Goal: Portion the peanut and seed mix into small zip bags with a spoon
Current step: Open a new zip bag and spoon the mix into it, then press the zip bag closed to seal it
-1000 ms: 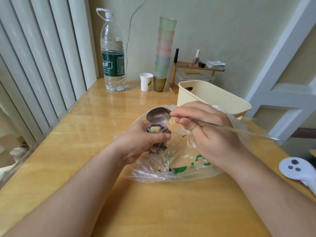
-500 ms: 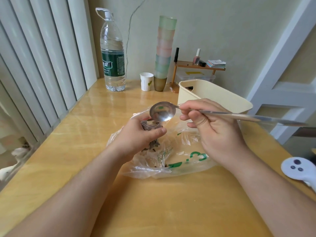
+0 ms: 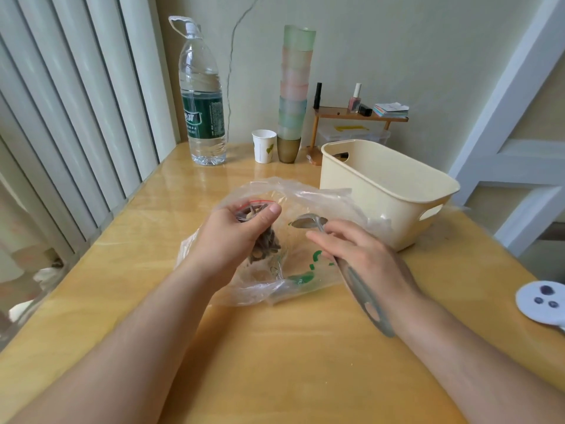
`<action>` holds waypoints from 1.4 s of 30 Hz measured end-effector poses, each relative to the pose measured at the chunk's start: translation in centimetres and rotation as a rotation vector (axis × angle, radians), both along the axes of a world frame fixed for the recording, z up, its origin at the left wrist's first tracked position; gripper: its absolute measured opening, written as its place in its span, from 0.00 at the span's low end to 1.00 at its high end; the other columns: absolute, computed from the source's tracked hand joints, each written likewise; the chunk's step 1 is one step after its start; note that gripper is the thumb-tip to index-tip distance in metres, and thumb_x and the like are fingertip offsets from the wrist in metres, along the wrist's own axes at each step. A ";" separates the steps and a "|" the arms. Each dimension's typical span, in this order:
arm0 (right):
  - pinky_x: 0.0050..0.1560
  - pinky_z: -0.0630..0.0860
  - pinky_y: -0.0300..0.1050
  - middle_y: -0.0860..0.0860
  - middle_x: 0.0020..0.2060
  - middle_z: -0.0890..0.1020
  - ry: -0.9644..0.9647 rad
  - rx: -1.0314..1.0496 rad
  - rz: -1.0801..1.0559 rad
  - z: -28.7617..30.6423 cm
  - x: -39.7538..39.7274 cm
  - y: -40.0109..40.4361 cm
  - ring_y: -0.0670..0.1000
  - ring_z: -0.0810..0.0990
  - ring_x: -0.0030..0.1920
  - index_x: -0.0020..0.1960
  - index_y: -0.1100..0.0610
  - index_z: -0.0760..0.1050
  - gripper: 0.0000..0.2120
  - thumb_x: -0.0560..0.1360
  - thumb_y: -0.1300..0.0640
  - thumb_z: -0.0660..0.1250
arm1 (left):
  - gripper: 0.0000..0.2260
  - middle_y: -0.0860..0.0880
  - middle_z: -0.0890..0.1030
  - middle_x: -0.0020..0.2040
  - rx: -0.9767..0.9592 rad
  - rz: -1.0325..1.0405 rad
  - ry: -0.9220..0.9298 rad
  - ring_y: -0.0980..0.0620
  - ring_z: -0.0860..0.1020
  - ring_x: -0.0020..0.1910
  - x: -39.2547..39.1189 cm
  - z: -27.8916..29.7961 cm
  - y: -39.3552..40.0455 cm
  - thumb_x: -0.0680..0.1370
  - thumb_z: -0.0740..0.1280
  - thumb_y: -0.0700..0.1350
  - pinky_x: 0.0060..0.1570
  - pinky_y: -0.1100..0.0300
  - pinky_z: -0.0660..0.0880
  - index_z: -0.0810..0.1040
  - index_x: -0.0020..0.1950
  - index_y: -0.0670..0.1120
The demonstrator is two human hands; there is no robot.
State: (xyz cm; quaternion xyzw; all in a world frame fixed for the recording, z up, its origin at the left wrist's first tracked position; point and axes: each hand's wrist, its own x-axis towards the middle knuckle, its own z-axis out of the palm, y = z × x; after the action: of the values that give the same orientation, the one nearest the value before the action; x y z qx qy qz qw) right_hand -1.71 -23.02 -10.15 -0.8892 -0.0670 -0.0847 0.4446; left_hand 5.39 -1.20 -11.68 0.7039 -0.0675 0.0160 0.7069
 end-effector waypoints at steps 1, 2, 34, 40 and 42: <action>0.60 0.74 0.50 0.39 0.46 0.84 -0.037 -0.079 0.035 -0.6 0.2 -0.3 0.42 0.83 0.53 0.56 0.40 0.79 0.16 0.76 0.32 0.68 | 0.16 0.48 0.87 0.46 -0.033 -0.039 0.023 0.51 0.84 0.43 -0.3 0.2 -0.1 0.70 0.80 0.58 0.53 0.49 0.81 0.88 0.51 0.50; 0.60 0.74 0.49 0.37 0.50 0.84 -0.046 -0.202 0.041 -1.2 0.4 -0.5 0.40 0.82 0.55 0.58 0.37 0.78 0.12 0.78 0.34 0.67 | 0.17 0.47 0.87 0.46 -0.069 -0.081 0.045 0.50 0.83 0.43 -0.5 0.4 -0.3 0.69 0.79 0.57 0.52 0.48 0.80 0.88 0.52 0.48; 0.47 0.82 0.50 0.40 0.38 0.84 -0.288 0.153 -0.030 -1.6 4.6 0.7 0.44 0.82 0.41 0.46 0.44 0.79 0.05 0.79 0.52 0.72 | 0.11 0.46 0.83 0.41 -0.094 -0.142 0.021 0.50 0.81 0.42 -1.1 0.5 -1.7 0.75 0.73 0.52 0.54 0.49 0.80 0.85 0.46 0.44; 0.46 0.83 0.51 0.43 0.38 0.85 -0.316 0.301 -0.043 -1.5 4.6 1.3 0.47 0.84 0.40 0.48 0.45 0.81 0.05 0.78 0.55 0.74 | 0.13 0.45 0.86 0.42 -0.038 -0.117 -0.024 0.50 0.79 0.40 -1.6 0.6 -2.4 0.77 0.76 0.54 0.49 0.48 0.75 0.86 0.50 0.44; 0.47 0.83 0.50 0.45 0.38 0.85 -0.284 0.356 -0.014 -1.5 4.6 1.3 0.47 0.84 0.40 0.49 0.42 0.81 0.10 0.77 0.58 0.75 | 0.13 0.44 0.84 0.40 -0.071 -0.069 0.000 0.50 0.77 0.38 -1.7 0.5 -2.7 0.74 0.77 0.53 0.48 0.46 0.72 0.86 0.48 0.44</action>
State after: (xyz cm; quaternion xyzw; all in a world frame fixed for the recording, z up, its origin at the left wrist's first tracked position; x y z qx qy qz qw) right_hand 2.90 -21.68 -11.63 -0.7763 -0.1068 -0.2225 0.5800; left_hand 3.64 -3.91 -11.15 0.6757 -0.0909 -0.0059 0.7316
